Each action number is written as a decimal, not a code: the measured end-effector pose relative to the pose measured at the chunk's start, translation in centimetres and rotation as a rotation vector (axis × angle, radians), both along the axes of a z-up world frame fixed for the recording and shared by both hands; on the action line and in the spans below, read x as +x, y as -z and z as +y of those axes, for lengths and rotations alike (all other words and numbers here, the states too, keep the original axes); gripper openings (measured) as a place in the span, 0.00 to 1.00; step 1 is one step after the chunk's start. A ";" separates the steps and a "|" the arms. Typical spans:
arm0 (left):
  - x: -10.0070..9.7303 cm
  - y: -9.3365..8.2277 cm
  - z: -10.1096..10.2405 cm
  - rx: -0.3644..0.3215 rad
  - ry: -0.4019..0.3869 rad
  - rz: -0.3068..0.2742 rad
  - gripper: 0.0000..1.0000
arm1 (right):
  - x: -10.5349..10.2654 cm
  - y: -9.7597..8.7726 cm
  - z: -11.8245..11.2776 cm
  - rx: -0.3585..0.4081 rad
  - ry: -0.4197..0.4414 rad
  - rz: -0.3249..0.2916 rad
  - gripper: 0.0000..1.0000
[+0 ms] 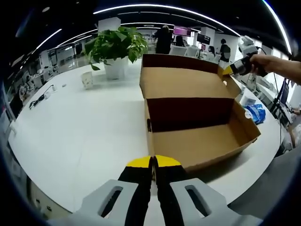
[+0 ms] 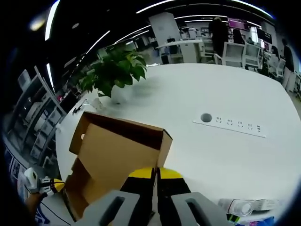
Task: Operate the shoe box by opening the lid, removing the specified soft item, and placing it in the target area until the item is outside and the box remains undamaged.
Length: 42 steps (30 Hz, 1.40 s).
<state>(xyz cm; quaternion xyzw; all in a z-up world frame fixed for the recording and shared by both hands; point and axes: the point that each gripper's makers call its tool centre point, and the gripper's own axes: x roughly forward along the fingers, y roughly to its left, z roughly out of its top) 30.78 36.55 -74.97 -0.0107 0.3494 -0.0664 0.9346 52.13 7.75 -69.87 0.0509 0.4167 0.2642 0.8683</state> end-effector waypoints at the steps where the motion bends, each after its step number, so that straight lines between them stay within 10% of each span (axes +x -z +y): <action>1: 0.0 0.0 0.0 -0.001 0.000 0.001 0.00 | -0.4 -0.3 0.0 0.003 -0.002 -0.008 0.00; 42: -0.2 -0.1 -0.1 0.009 0.030 -0.005 0.00 | -6.2 -4.4 0.0 0.038 -0.074 -0.236 0.00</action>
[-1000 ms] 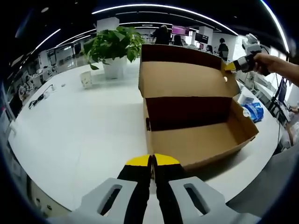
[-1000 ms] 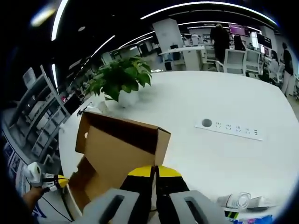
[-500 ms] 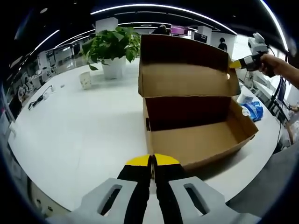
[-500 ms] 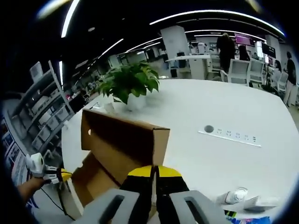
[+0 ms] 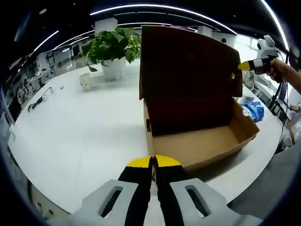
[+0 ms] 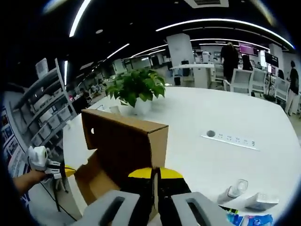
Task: Operate the shoe box by opening the lid, removing the specified soft item, and placing it in the target area until the item is outside and the box remains undamaged.
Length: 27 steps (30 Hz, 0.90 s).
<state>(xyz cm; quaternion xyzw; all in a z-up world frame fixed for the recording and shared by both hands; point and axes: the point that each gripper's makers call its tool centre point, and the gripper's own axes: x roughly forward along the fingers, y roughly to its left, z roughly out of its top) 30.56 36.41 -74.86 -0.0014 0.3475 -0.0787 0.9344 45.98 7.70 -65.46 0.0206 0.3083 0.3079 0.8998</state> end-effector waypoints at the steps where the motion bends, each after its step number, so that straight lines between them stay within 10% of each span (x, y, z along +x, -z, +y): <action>1: 0.0 0.0 0.0 -0.001 0.000 -0.001 0.00 | -0.2 0.0 0.0 0.006 0.005 -0.002 0.00; 27: -0.1 -0.1 -0.3 -0.013 0.007 0.000 0.00 | -4.1 0.3 -0.5 0.050 0.059 -0.083 0.00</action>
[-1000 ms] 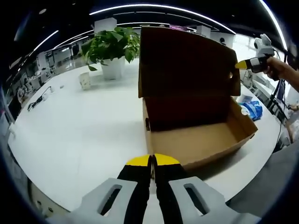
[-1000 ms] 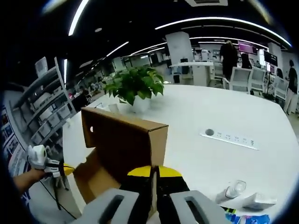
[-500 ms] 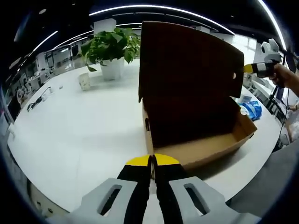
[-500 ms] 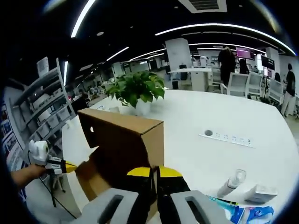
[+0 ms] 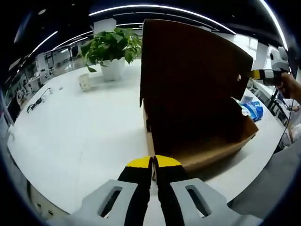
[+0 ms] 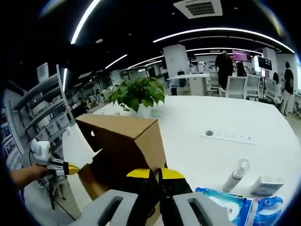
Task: Operate the shoe box by opening the lid, removing the specified soft item, and placing it in the target area until the item is outside and the box remains undamaged.
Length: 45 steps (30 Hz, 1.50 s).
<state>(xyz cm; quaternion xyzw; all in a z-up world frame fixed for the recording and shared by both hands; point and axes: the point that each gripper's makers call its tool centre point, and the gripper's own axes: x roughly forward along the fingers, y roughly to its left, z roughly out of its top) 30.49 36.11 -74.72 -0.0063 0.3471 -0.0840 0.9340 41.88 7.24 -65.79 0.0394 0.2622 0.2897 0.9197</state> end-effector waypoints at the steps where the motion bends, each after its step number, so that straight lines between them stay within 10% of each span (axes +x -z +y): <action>1: 0.0 0.0 0.0 -0.001 0.001 -0.002 0.00 | -0.1 0.0 0.0 0.001 0.002 0.001 0.00; 45: 2.2 -7.3 0.3 0.051 0.048 -0.191 0.15 | -5.9 2.5 0.0 -0.096 -0.093 -0.126 0.03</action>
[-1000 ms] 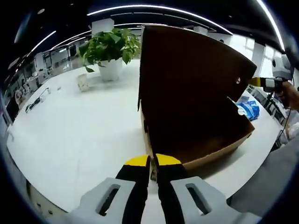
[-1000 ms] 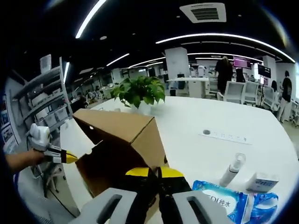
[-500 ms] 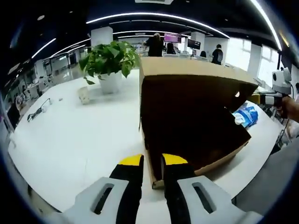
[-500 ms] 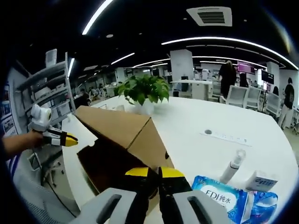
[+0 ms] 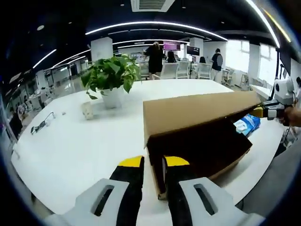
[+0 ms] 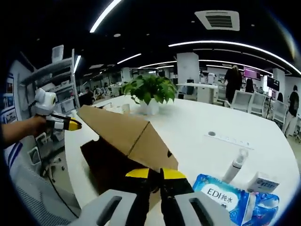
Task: Operate the shoe box by opening the lid, removing the specified soft item, and placing it in the target area until the item is outside and the box remains undamaged.
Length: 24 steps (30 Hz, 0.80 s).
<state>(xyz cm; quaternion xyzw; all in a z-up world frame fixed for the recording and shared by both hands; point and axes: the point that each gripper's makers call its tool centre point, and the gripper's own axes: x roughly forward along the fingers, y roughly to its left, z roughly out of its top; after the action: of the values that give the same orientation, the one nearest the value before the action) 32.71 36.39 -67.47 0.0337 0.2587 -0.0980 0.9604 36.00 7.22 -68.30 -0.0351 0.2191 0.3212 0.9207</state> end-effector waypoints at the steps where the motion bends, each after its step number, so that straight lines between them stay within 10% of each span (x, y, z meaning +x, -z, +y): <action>1: 0.0 -0.1 0.0 0.002 0.002 -0.003 0.14 | -0.1 0.0 0.0 -0.002 -0.003 -0.001 0.03; 24: -1.2 0.5 -0.8 0.059 0.099 -0.014 0.19 | -2.4 1.4 1.1 -0.094 -0.134 -0.064 0.12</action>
<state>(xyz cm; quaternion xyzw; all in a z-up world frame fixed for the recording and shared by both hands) 31.46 35.63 -67.96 0.0756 0.2529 -0.1376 0.9547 33.65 8.30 -69.68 -0.1031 0.2018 0.3701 0.9009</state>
